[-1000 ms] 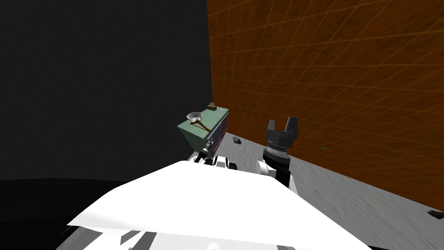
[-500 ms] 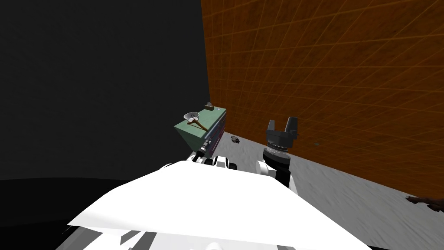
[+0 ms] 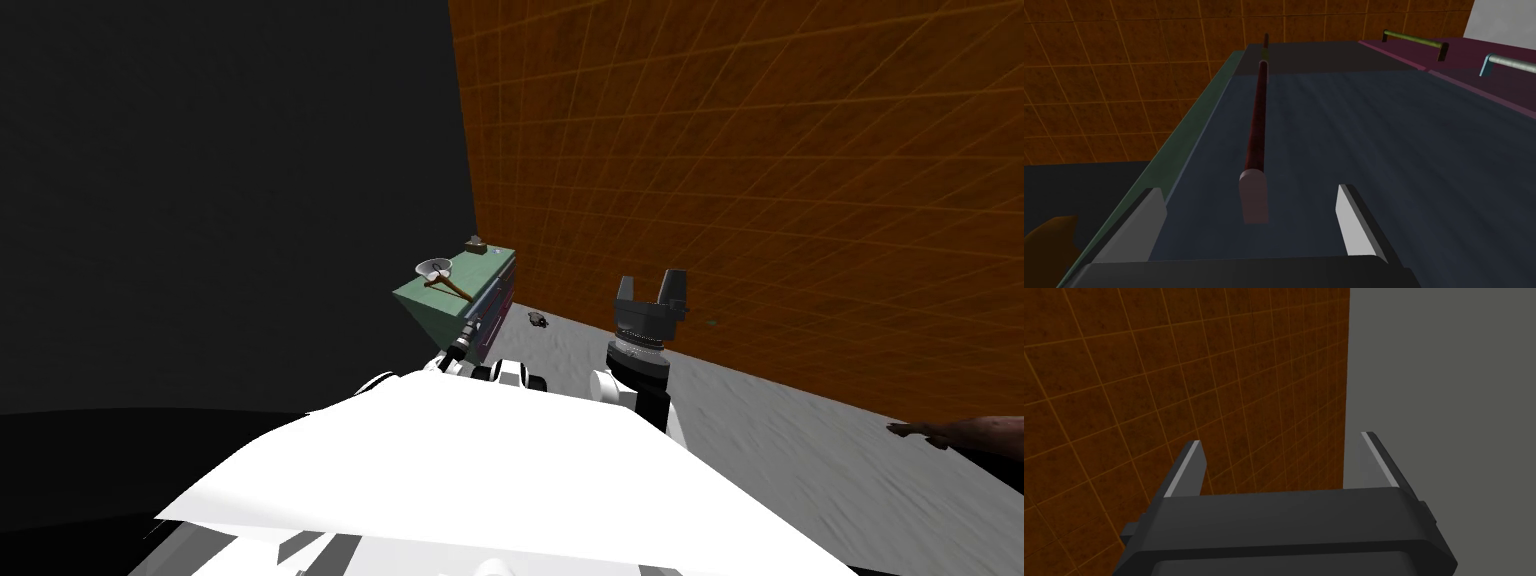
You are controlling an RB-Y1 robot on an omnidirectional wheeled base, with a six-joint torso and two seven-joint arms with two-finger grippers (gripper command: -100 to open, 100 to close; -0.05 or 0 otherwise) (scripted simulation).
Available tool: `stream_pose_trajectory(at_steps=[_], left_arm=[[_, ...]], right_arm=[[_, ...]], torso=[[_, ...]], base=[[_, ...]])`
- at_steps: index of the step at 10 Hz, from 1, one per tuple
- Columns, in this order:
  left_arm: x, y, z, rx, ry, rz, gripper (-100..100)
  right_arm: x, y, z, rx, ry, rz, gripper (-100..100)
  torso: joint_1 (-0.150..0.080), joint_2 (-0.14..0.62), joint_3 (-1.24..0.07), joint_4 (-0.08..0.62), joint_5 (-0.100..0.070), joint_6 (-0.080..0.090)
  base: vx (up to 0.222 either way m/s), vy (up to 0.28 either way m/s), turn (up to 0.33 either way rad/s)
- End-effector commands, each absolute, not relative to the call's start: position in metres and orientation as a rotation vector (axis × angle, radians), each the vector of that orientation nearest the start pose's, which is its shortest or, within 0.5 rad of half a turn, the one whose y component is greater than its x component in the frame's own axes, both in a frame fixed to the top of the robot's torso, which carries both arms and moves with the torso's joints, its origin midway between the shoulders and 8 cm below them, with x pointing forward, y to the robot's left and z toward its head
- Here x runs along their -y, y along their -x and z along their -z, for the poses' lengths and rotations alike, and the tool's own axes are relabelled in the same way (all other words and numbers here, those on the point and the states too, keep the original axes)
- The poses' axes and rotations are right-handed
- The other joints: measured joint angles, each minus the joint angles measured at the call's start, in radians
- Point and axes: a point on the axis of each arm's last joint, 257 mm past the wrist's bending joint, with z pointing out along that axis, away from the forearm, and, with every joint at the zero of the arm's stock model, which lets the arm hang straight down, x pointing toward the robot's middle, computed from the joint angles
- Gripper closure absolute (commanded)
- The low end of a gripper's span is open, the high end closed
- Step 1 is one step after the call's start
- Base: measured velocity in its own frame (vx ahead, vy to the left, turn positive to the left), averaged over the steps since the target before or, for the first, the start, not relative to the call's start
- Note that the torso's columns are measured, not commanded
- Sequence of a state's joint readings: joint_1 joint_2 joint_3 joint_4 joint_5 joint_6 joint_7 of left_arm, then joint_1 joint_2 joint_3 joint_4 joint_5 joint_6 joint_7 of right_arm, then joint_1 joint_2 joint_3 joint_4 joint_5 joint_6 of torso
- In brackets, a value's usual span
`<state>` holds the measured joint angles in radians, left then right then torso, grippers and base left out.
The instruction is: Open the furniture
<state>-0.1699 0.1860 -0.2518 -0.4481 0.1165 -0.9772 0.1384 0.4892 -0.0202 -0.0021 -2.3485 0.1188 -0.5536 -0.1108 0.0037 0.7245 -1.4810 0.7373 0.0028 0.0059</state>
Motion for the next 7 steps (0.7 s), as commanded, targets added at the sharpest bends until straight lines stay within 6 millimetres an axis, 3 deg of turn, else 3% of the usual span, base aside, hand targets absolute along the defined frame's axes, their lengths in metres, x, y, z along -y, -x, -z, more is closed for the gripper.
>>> stream_pose_trajectory(at_steps=[1, 2, 3, 4, 6, 7], left_arm=[[-0.203, -0.451, 0.409, -1.374, 1.077, 1.351, 100], [-0.2, -0.455, 0.4, -1.357, 1.061, 1.368, 100], [-0.203, -0.451, 0.409, -1.374, 1.077, 1.351, 100], [-0.172, -0.442, 0.411, -1.398, 1.058, 1.376, 100], [-0.161, -0.439, 0.411, -1.406, 1.052, 1.385, 100], [-0.131, -0.431, 0.41, -1.424, 1.032, 1.411, 100]], right_arm=[[0.255, -0.323, -0.065, -0.588, -0.501, -1.363, 0], [0.255, -0.323, -0.065, -0.588, -0.501, -1.363, 0], [0.255, -0.323, -0.065, -0.588, -0.501, -1.363, 0], [0.255, -0.323, -0.065, -0.588, -0.501, -1.363, 0], [0.255, -0.323, -0.065, -0.588, -0.501, -1.363, 0], [0.255, -0.323, -0.065, -0.588, -0.501, -1.363, 0]], torso=[[0.0, 0.002, 0.001, 0.002, -0.001, 0.0], [0.0, 0.005, 0.002, 0.004, -0.002, -0.001], [-0.002, -0.001, 0.001, 0.004, -0.002, 0.003], [-0.004, -0.002, -0.001, 0.003, -0.002, 0.001], [-0.001, 0.004, 0.001, 0.0, -0.002, -0.004], [-0.002, 0.001, 0.001, -0.001, -0.001, -0.002]], base=[[0.032, 0.061, 0.156], [0.023, 0.062, 0.118], [0.012, 0.031, -0.031], [0.033, 0.076, 0.193], [0.044, 0.083, 0.125], [0.027, 0.076, 0.18]])
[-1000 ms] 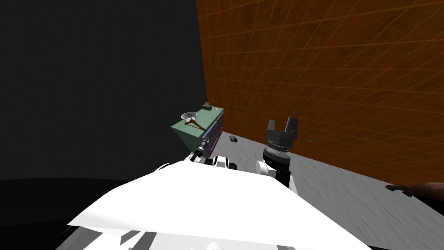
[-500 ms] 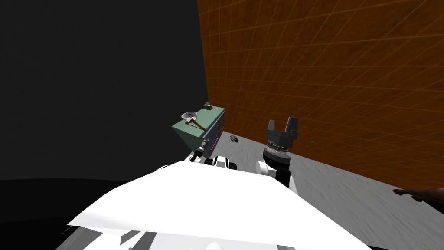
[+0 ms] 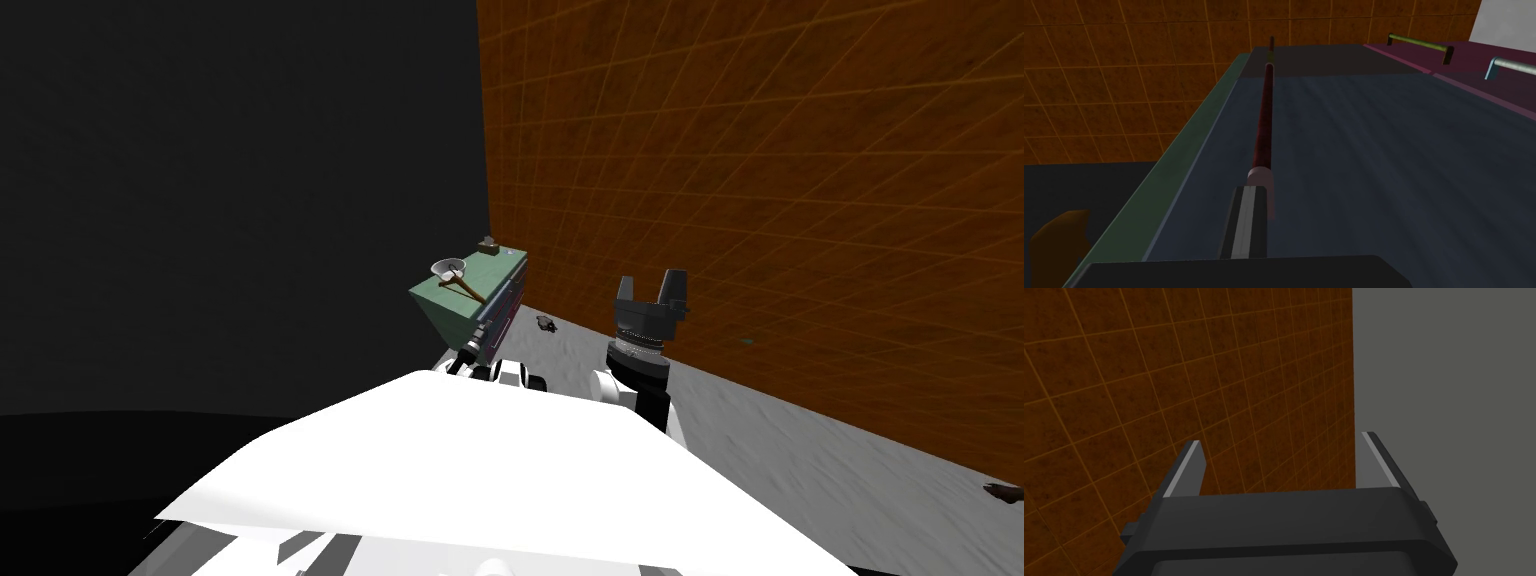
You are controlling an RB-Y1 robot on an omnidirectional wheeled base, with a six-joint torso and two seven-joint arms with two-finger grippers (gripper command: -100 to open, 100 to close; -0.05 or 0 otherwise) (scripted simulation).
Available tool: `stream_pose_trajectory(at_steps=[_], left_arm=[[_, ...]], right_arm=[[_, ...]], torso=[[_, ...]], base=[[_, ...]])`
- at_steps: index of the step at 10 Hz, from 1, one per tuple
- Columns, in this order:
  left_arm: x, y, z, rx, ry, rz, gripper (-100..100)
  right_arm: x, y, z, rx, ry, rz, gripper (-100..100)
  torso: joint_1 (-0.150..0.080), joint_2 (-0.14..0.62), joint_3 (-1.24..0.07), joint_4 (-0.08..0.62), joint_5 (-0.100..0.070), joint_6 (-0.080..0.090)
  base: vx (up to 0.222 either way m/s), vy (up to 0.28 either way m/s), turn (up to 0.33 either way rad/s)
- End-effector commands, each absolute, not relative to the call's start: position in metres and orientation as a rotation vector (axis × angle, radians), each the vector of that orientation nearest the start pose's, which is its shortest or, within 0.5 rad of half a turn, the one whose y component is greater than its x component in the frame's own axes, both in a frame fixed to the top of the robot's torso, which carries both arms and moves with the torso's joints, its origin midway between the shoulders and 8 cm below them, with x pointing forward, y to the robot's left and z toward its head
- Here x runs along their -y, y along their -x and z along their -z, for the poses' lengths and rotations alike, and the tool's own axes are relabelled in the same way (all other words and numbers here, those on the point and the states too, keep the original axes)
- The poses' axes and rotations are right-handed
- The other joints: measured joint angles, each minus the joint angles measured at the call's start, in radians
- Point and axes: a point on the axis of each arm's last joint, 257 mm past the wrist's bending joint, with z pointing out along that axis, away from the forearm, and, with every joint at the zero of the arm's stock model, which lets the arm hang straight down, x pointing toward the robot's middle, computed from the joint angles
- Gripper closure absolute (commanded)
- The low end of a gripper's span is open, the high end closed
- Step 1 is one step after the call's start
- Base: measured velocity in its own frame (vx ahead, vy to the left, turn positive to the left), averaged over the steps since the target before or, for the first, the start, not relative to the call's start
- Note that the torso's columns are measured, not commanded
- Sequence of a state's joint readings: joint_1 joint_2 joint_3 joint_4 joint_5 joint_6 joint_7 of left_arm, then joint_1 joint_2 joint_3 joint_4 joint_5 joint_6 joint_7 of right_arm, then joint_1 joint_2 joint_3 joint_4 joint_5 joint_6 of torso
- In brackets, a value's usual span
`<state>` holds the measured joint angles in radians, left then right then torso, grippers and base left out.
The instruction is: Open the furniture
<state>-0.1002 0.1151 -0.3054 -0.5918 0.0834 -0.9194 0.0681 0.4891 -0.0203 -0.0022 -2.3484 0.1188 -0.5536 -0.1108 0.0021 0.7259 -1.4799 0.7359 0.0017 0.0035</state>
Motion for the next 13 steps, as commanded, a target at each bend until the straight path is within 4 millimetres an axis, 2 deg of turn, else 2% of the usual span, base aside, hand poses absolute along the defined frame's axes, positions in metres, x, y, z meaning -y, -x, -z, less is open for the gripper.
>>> stream_pose_trajectory(at_steps=[1, 2, 4, 6, 7, 8, 10, 11, 13], left_arm=[[-0.146, -0.433, 0.41, -1.413, 1.041, 1.404, 100], [-0.148, -0.444, 0.407, -1.426, 1.033, 1.396, -100], [-0.149, -0.449, 0.406, -1.432, 1.034, 1.39, -100], [-0.133, -0.452, 0.407, -1.431, 1.066, 1.407, -100], [-0.139, -0.451, 0.403, -1.419, 1.049, 1.406, -100], [-0.142, -0.467, 0.396, -1.414, 1.052, 1.398, -100], [-0.144, -0.459, 0.403, -1.417, 1.058, 1.394, -100], [-0.145, -0.46, 0.403, -1.417, 1.059, 1.392, 100], [-0.139, -0.466, 0.399, -1.417, 1.052, 1.394, 100]], right_arm=[[0.255, -0.323, -0.065, -0.588, -0.501, -1.363, 0], [0.255, -0.323, -0.065, -0.588, -0.501, -1.363, 0], [0.255, -0.323, -0.065, -0.587, -0.501, -1.363, 0], [0.255, -0.323, -0.065, -0.587, -0.501, -1.363, 0], [0.255, -0.323, -0.065, -0.587, -0.501, -1.363, 0], [0.255, -0.323, -0.065, -0.587, -0.501, -1.363, 0], [0.255, -0.323, -0.065, -0.587, -0.501, -1.363, 0], [0.255, -0.323, -0.065, -0.587, -0.501, -1.363, 0], [0.255, -0.323, -0.065, -0.587, -0.501, -1.363, 0]], torso=[[0.0, 0.002, -0.001, 0.0, -0.001, -0.002], [-0.003, 0.008, 0.002, 0.001, -0.002, -0.003], [-0.002, 0.003, 0.001, 0.001, -0.002, -0.001], [0.001, -0.008, -0.005, -0.005, 0.003, 0.003], [-0.001, -0.012, -0.007, -0.007, 0.004, 0.005], [-0.001, -0.008, -0.006, -0.005, 0.002, 0.001], [-0.002, -0.009, -0.003, -0.001, 0.002, 0.006], [0.0, -0.006, -0.003, -0.002, 0.002, 0.003], [-0.007, 0.013, 0.004, 0.005, -0.003, -0.002]], base=[[0.016, 0.035, 0.043], [-0.026, -0.007, -0.017], [-0.024, -0.015, -0.002], [-0.019, -0.003, 0.004], [-0.03, 0.005, 0.013], [-0.002, -0.023, 0.011], [-0.006, -0.012, 0.024], [-0.024, 0.001, 0.02], [-0.09, -0.115, 0.036]])
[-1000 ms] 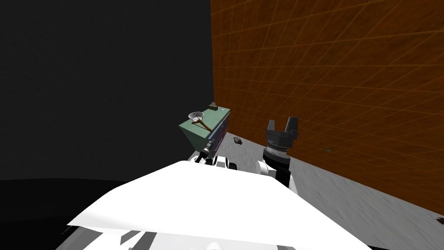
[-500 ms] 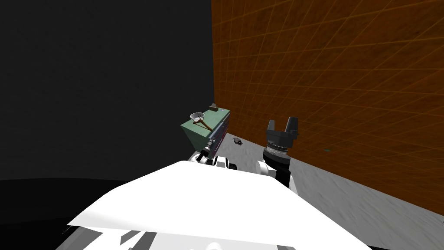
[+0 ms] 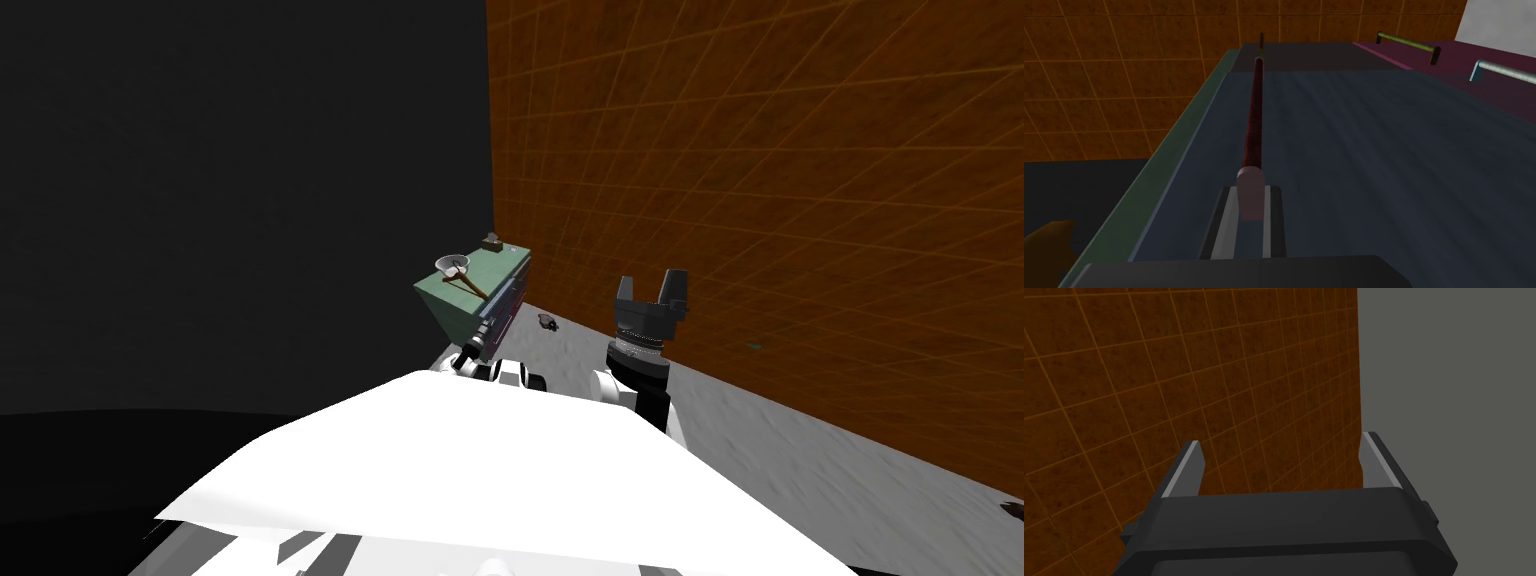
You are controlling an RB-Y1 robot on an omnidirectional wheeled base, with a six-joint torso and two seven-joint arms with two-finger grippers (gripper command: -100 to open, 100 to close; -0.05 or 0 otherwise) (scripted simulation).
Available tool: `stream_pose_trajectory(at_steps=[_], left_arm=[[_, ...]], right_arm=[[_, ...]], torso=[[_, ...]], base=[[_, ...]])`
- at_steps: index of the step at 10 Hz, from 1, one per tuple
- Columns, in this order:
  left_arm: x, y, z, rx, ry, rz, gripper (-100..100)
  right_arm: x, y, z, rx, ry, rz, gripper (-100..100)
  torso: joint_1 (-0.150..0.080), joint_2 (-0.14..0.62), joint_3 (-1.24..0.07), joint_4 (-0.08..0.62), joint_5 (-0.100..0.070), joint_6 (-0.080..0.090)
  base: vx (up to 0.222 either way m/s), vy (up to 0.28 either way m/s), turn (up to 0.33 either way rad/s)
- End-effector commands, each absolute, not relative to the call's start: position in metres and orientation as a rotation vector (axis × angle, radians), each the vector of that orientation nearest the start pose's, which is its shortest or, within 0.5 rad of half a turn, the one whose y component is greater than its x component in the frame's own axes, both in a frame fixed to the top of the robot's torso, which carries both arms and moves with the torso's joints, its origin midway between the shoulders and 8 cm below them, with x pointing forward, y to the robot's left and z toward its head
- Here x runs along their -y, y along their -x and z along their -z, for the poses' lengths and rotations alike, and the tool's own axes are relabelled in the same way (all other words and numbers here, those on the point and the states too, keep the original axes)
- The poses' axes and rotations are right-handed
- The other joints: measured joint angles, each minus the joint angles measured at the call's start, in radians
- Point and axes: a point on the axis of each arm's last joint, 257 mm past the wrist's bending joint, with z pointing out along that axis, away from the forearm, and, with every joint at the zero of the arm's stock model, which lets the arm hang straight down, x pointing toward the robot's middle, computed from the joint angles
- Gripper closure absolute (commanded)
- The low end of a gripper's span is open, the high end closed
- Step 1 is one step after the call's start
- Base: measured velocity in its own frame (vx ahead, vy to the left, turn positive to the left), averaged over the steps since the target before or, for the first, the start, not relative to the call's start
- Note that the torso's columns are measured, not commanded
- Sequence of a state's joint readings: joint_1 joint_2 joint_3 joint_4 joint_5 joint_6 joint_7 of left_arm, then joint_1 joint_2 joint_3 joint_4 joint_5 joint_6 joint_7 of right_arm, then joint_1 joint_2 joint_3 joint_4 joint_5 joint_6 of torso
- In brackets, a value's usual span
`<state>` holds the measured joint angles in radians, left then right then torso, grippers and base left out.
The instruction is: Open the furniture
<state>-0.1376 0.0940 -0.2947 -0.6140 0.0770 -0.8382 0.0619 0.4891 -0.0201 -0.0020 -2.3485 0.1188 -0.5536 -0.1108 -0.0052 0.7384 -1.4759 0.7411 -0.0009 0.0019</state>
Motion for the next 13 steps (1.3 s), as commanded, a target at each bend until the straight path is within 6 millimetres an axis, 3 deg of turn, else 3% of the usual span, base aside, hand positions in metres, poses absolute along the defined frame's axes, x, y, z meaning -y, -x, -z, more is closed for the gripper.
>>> stream_pose_trajectory(at_steps=[1, 3, 4, 8, 9, 11, 13], left_arm=[[-0.137, -0.467, 0.398, -1.417, 1.051, 1.394, 100], [-0.132, -0.472, 0.395, -1.419, 1.046, 1.394, 100], [-0.136, -0.465, 0.402, -1.43, 1.066, 1.382, 100], [-0.128, -0.481, 0.388, -1.387, 1.049, 1.377, 100], [-0.127, -0.493, 0.389, -1.412, 1.068, 1.365, -100], [-0.122, -0.51, 0.378, -1.413, 1.067, 1.369, -100], [-0.116, -0.527, 0.367, -1.415, 1.066, 1.372, -100]], right_arm=[[0.255, -0.323, -0.065, -0.587, -0.501, -1.364, 0], [0.255, -0.323, -0.065, -0.587, -0.501, -1.364, 0], [0.255, -0.323, -0.065, -0.587, -0.501, -1.364, 0], [0.255, -0.323, -0.065, -0.587, -0.501, -1.363, 0], [0.255, -0.323, -0.065, -0.587, -0.501, -1.364, 0], [0.255, -0.323, -0.065, -0.587, -0.501, -1.363, 0], [0.255, -0.323, -0.065, -0.588, -0.501, -1.363, 0]], torso=[[-0.001, 0.005, 0.004, 0.0, -0.001, 0.001], [0.0, 0.004, 0.002, 0.003, -0.003, 0.0], [0.0, 0.004, 0.001, 0.004, -0.003, 0.0], [0.002, 0.008, 0.004, 0.003, -0.001, -0.002], [0.0, 0.009, 0.005, 0.005, -0.002, -0.001], [0.012, 0.0, 0.001, -0.001, 0.002, -0.002], [0.007, -0.003, -0.002, -0.004, 0.001, -0.002]], base=[[-0.074, -0.157, -0.003], [-0.058, -0.167, 0.021], [-0.034, -0.076, -0.005], [-0.087, -0.101, -0.066], [-0.102, -0.051, 0.026], [-0.084, 0.048, 0.02], [-0.089, 0.043, 0.019]])
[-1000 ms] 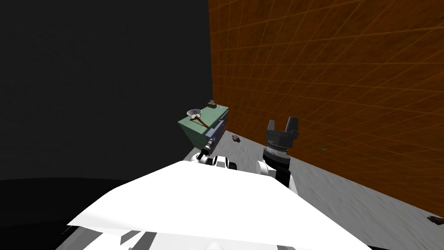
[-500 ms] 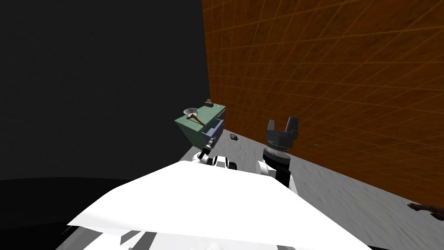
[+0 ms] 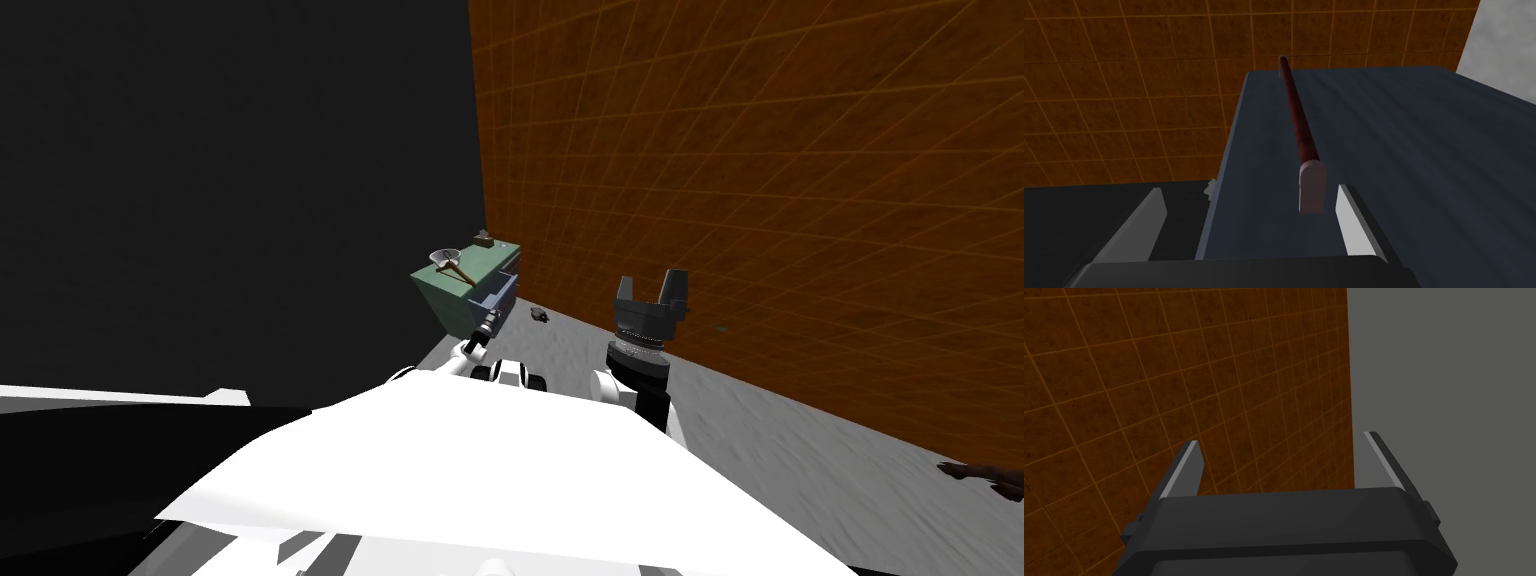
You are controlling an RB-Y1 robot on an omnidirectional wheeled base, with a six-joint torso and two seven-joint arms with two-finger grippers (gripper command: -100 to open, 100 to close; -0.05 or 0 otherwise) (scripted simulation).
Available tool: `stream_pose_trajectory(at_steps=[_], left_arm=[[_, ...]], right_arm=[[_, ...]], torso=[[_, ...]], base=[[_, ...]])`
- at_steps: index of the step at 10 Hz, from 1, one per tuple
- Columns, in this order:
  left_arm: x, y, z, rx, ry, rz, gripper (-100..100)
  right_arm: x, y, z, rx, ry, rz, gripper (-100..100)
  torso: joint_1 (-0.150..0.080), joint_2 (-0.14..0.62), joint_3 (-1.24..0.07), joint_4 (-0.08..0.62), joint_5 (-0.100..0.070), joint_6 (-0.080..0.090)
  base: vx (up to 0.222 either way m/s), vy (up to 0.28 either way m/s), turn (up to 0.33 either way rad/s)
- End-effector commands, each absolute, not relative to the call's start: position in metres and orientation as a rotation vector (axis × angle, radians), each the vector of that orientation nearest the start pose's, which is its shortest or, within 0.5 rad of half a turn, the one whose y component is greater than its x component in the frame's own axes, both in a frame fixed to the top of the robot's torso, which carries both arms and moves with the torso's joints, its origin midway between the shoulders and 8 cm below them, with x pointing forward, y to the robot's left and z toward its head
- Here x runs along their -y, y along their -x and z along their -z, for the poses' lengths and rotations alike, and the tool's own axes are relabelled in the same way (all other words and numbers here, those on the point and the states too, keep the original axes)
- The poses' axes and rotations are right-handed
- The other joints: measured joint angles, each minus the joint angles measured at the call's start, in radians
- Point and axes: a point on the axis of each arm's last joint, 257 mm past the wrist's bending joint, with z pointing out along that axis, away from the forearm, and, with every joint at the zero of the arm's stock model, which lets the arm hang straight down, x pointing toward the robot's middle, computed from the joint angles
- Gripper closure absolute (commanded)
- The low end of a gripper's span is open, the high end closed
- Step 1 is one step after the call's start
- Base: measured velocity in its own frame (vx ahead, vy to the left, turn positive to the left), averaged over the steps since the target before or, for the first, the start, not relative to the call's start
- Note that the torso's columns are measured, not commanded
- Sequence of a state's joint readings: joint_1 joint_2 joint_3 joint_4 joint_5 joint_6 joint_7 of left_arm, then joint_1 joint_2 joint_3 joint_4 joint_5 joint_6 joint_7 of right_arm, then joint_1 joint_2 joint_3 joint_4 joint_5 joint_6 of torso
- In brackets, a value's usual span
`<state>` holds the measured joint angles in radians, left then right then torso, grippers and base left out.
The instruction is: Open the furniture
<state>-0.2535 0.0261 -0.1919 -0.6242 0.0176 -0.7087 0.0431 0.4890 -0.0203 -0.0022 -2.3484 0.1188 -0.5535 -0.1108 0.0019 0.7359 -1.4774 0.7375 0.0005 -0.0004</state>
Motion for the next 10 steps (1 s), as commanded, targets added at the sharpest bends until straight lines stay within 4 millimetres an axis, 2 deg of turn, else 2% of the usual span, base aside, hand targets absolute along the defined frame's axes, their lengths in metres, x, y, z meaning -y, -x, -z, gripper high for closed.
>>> stream_pose_trajectory(at_steps=[1, 2, 3, 5, 6, 7, 10], left_arm=[[-0.113, -0.535, 0.361, -1.416, 1.065, 1.374, -100], [-0.113, -0.535, 0.36, -1.415, 1.065, 1.375, -100], [-0.107, -0.551, 0.349, -1.418, 1.064, 1.378, -100], [-0.104, -0.558, 0.343, -1.419, 1.064, 1.38, -100], [-0.105, -0.554, 0.346, -1.42, 1.064, 1.38, -100], [-0.105, -0.554, 0.346, -1.421, 1.066, 1.38, 0], [-0.105, -0.554, 0.346, -1.421, 1.066, 1.38, 0]], right_arm=[[0.255, -0.323, -0.065, -0.587, -0.501, -1.363, 0], [0.255, -0.323, -0.065, -0.587, -0.501, -1.363, 0], [0.255, -0.323, -0.065, -0.587, -0.501, -1.363, 0], [0.255, -0.323, -0.065, -0.587, -0.501, -1.363, 0], [0.255, -0.323, -0.065, -0.587, -0.501, -1.363, 0], [0.255, -0.323, -0.065, -0.588, -0.501, -1.363, 0], [0.255, -0.323, -0.065, -0.587, -0.501, -1.363, 0]], torso=[[-0.003, 0.001, 0.001, 0.0, -0.001, 0.0], [-0.004, 0.002, 0.001, 0.001, -0.001, 0.0], [-0.004, 0.0, 0.001, 0.0, -0.001, 0.001], [-0.001, 0.002, 0.002, 0.001, -0.001, 0.0], [0.0, 0.003, 0.002, 0.002, -0.001, -0.001], [-0.001, 0.001, 0.001, 0.001, 0.0, 0.0], [-0.002, 0.001, 0.001, 0.0, -0.001, 0.0]], base=[[-0.085, 0.023, 0.021], [-0.051, 0.006, 0.006], [-0.07, 0.002, 0.022], [-0.063, 0.013, 0.005], [-0.028, 0.008, 0.0], [-0.005, 0.001, -0.001], [0.0, 0.0, 0.0]])
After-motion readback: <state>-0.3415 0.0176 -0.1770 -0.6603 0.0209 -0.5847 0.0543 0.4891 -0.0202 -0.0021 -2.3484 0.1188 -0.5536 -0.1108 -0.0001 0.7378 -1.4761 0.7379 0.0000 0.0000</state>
